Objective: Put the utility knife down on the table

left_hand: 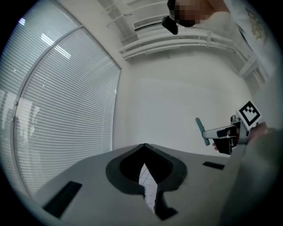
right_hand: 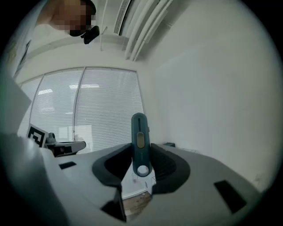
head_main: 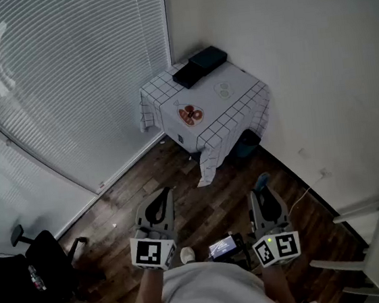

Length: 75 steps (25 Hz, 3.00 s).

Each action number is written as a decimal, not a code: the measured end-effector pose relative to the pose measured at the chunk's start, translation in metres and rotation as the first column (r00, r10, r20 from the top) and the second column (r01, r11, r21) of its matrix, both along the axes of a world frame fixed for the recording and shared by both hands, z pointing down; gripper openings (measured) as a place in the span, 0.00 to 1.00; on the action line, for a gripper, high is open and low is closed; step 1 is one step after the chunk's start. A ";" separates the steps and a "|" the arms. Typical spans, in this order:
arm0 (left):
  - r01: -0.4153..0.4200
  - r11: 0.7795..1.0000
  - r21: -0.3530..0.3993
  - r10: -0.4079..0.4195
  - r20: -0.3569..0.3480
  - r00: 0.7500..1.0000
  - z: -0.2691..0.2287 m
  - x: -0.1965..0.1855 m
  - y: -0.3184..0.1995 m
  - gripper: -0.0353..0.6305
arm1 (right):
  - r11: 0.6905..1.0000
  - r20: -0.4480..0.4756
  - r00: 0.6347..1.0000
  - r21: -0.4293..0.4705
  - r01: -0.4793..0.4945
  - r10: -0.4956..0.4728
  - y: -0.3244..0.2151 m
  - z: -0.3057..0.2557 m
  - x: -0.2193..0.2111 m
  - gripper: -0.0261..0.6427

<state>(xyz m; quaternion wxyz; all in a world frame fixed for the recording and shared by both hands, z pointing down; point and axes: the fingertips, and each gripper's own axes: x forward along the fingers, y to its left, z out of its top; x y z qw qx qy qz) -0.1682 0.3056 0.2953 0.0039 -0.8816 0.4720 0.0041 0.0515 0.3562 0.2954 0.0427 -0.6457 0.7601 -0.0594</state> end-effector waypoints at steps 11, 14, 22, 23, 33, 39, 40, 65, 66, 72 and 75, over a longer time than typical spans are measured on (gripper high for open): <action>0.035 0.999 0.000 -0.035 0.015 0.999 0.005 0.020 -0.007 0.06 | 1.000 0.011 1.000 0.011 0.020 -0.020 -0.009 0.002 0.026 0.24; 0.044 0.999 0.005 -0.044 0.016 0.999 0.004 0.026 -0.008 0.06 | 0.999 0.018 0.999 0.017 0.034 -0.035 -0.011 0.002 0.032 0.24; 0.071 0.997 -0.012 -0.071 0.012 0.997 0.008 0.047 -0.006 0.06 | 0.998 0.060 0.996 0.013 0.060 -0.061 -0.015 0.006 0.055 0.25; 0.074 0.997 -0.018 -0.074 0.013 0.997 0.009 0.050 -0.005 0.06 | 0.998 0.062 0.996 0.011 0.063 -0.064 -0.014 0.007 0.058 0.25; 0.061 0.997 -0.046 -0.058 0.062 0.996 0.020 0.073 0.009 0.06 | 0.999 0.072 0.996 -0.008 0.051 -0.050 -0.009 0.016 0.085 0.25; 0.059 0.997 -0.049 -0.057 0.043 0.997 0.019 0.077 -0.003 0.06 | 0.998 0.105 0.993 -0.032 0.052 -0.048 -0.019 0.025 0.089 0.25; 0.058 0.997 -0.049 -0.056 0.041 0.998 0.020 0.076 -0.007 0.06 | 0.998 0.101 0.994 -0.031 0.053 -0.050 -0.022 0.025 0.088 0.24; -0.025 0.998 -0.063 0.026 0.023 0.999 0.040 0.068 -0.198 0.06 | 0.996 -0.011 1.000 -0.087 -0.030 0.030 -0.180 0.039 0.068 0.25; -0.030 0.997 -0.065 0.032 0.020 0.999 0.041 0.067 -0.203 0.06 | 0.995 -0.012 0.999 -0.089 -0.034 0.033 -0.184 0.040 0.066 0.25; -0.041 0.997 -0.072 0.042 0.014 0.999 0.044 0.056 -0.235 0.06 | 0.996 -0.016 0.999 -0.087 -0.032 0.030 -0.215 0.041 0.051 0.24; -0.057 0.996 -0.071 0.059 0.025 0.998 0.040 0.058 -0.247 0.06 | 0.996 -0.012 1.000 -0.083 -0.026 0.025 -0.227 0.039 0.049 0.25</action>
